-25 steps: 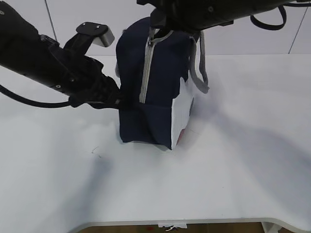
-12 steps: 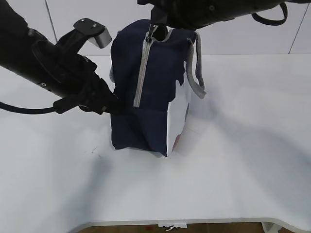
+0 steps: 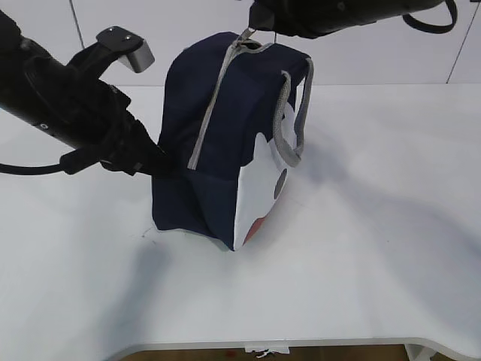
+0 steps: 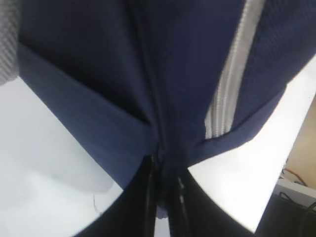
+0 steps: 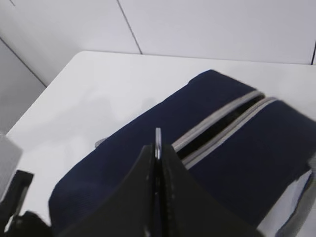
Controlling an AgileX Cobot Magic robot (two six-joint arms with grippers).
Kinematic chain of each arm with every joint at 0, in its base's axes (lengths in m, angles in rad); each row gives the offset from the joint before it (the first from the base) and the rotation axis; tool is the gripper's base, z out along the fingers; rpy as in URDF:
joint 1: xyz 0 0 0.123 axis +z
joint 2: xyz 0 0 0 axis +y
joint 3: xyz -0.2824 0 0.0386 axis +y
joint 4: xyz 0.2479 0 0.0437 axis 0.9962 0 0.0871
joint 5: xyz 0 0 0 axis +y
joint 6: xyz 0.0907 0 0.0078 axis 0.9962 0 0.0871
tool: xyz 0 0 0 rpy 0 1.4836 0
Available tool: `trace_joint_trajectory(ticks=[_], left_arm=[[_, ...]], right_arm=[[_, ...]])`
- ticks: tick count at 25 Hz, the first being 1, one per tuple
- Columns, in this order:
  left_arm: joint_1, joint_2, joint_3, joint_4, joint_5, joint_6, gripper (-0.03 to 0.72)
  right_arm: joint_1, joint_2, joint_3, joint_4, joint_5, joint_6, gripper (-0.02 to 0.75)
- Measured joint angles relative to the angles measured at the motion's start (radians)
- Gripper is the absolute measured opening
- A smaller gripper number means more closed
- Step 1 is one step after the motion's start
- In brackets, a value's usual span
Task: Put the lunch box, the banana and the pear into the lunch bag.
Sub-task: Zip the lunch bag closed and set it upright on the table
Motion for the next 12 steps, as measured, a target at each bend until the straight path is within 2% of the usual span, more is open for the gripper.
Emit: trace_joint_trajectory(ticks=[12], left_arm=[[0.000,-0.072,0.000,0.052,0.079,0.000,0.017]], right_arm=[[-0.105,0.060,-0.029,-0.002,-0.020,0.000,0.001]])
